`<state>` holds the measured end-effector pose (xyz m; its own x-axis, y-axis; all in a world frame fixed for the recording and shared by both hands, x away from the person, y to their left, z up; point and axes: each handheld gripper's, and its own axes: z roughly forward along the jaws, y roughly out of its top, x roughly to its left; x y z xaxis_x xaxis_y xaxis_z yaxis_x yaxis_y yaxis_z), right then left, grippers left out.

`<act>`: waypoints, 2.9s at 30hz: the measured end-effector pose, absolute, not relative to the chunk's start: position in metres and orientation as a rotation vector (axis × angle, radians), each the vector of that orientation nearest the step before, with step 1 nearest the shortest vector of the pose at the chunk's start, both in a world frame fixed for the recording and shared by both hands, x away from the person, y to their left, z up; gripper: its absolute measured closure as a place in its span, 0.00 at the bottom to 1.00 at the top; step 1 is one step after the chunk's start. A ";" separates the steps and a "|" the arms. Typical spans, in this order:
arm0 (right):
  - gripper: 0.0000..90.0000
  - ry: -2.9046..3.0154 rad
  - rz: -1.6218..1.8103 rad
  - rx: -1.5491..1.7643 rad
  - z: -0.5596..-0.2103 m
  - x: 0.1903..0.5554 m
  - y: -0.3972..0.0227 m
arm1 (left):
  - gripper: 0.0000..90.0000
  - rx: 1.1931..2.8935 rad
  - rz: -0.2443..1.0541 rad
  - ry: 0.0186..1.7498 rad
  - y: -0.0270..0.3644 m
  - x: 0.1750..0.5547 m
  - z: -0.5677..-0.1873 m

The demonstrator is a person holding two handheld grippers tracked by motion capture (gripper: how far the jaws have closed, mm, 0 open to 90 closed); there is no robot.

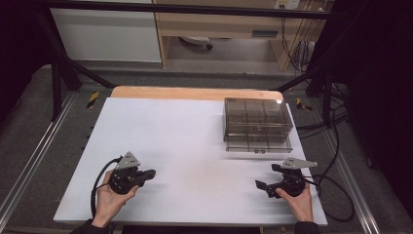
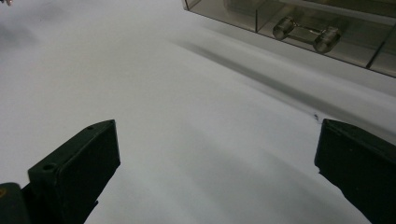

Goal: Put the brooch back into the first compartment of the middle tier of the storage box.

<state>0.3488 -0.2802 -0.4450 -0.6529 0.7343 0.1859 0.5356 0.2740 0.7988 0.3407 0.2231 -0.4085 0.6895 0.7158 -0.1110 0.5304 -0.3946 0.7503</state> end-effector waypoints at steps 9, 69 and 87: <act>0.01 2.321 1.321 1.181 -0.445 0.349 -0.280 | 0.99 2.090 0.290 0.932 0.212 0.347 -0.404; 0.01 2.327 1.317 1.169 -0.445 0.349 -0.280 | 0.99 2.131 0.253 0.807 0.125 0.386 -0.386; 0.01 2.329 1.315 1.170 -0.445 0.349 -0.280 | 0.99 2.144 0.246 0.766 0.095 0.398 -0.376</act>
